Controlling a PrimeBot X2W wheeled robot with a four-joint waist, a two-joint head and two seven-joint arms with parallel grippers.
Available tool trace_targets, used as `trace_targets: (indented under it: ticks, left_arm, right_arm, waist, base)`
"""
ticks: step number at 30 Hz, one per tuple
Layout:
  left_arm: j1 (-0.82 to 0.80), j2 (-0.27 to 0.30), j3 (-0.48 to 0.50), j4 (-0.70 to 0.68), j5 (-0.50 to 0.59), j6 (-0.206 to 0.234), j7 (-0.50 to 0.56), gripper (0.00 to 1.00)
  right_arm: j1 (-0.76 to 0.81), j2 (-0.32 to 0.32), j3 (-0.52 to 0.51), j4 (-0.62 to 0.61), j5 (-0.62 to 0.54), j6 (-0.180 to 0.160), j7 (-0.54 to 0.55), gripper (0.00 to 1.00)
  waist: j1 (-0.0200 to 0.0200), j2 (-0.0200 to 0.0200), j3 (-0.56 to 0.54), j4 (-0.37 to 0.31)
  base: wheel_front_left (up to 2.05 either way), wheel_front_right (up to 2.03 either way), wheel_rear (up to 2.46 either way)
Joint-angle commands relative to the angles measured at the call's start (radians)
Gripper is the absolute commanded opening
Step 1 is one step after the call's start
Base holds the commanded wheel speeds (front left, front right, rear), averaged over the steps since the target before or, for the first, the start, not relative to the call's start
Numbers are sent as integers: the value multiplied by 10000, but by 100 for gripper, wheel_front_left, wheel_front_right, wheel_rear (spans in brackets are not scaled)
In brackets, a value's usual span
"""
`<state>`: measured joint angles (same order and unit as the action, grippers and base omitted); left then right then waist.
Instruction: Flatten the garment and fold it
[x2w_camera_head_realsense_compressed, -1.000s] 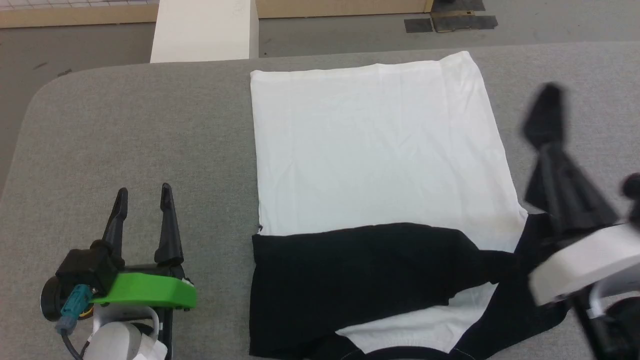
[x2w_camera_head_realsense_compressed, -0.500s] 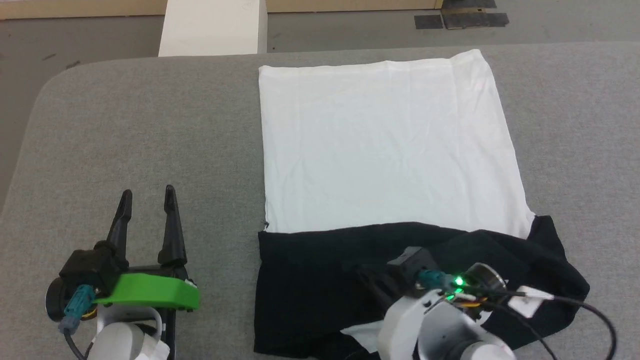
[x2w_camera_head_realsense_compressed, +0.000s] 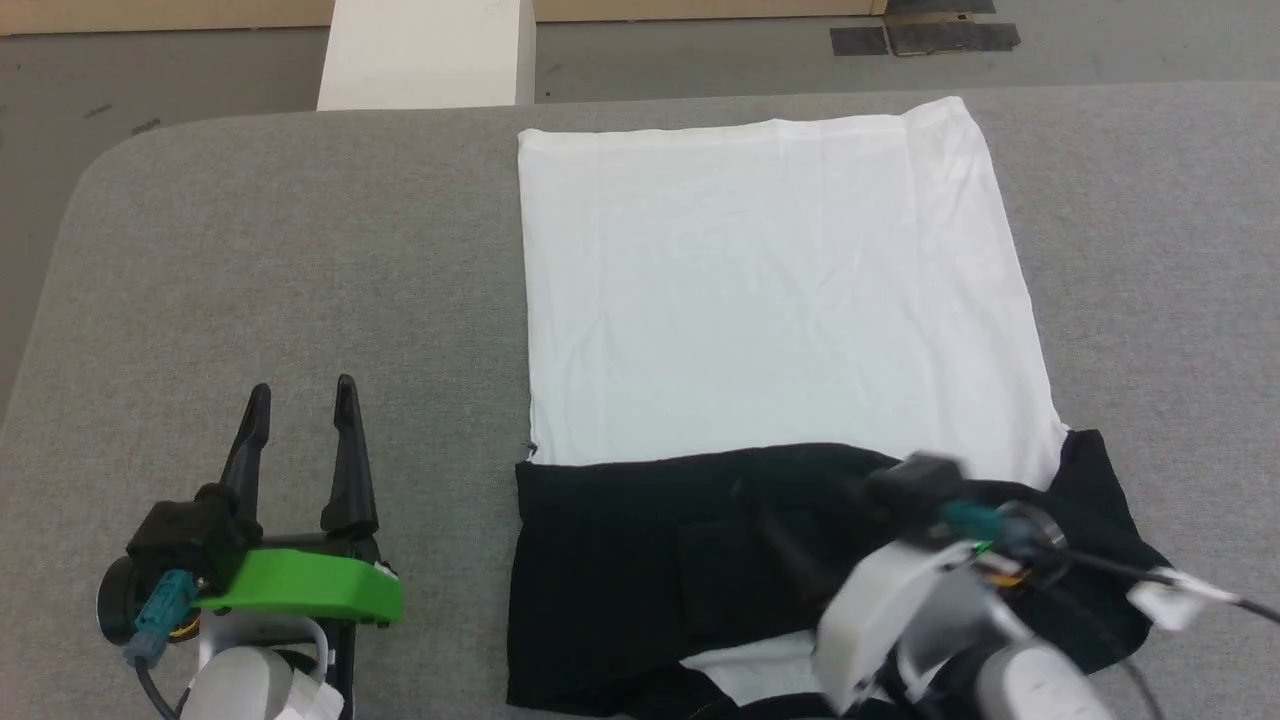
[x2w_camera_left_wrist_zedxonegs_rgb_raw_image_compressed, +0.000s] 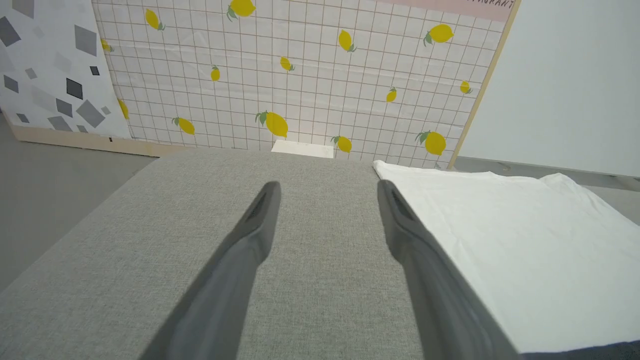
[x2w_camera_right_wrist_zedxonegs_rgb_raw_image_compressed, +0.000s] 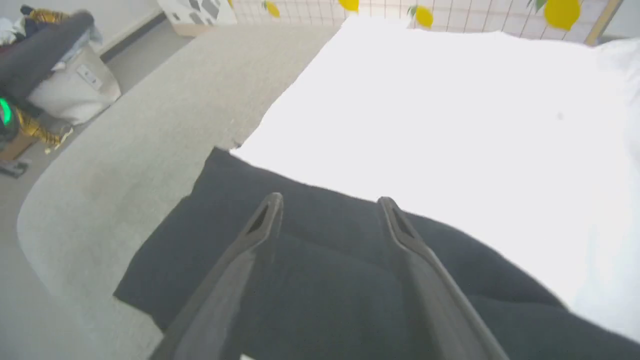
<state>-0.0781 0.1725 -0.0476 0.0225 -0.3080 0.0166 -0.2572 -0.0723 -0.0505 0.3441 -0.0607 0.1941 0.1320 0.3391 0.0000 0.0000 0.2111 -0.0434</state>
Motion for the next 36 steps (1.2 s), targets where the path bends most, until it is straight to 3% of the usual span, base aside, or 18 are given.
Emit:
trace_targets:
  ticks: [1,9,17,25,36]
  left_arm:
    - [-33,-35,-9,24,123,-99,-45,100]
    - [-437,168,-233,173,230,-370,4,100]
    - [-2301,779,-613,482,279,-936,790,100]
    - [-5833,2182,-1238,1541,-79,-1402,3219,100]
    - [-9210,3628,-2064,3167,-1094,-1469,7004,100]
  right_arm:
    - [-213,3,-347,-275,128,-13,-420,100]
    - [-206,3,-2829,-1193,-70,-13,-2613,100]
    - [-341,3,-3831,-877,-502,-13,-4038,100]
    - [-1369,-436,-3659,-542,-702,-13,-4441,100]
    - [-2385,-534,-3079,-621,-492,-13,-4412,100]
  waist:
    - [0,0,-13,-44]
    - [0,0,152,-323]
    - [0,0,918,-787]
    - [0,0,2547,-1593]
    - [0,0,4107,-2642]
  base:
    - [0,0,0]
    - [0,0,0]
    - [0,0,0]
    - [0,0,0]
    - [0,0,0]
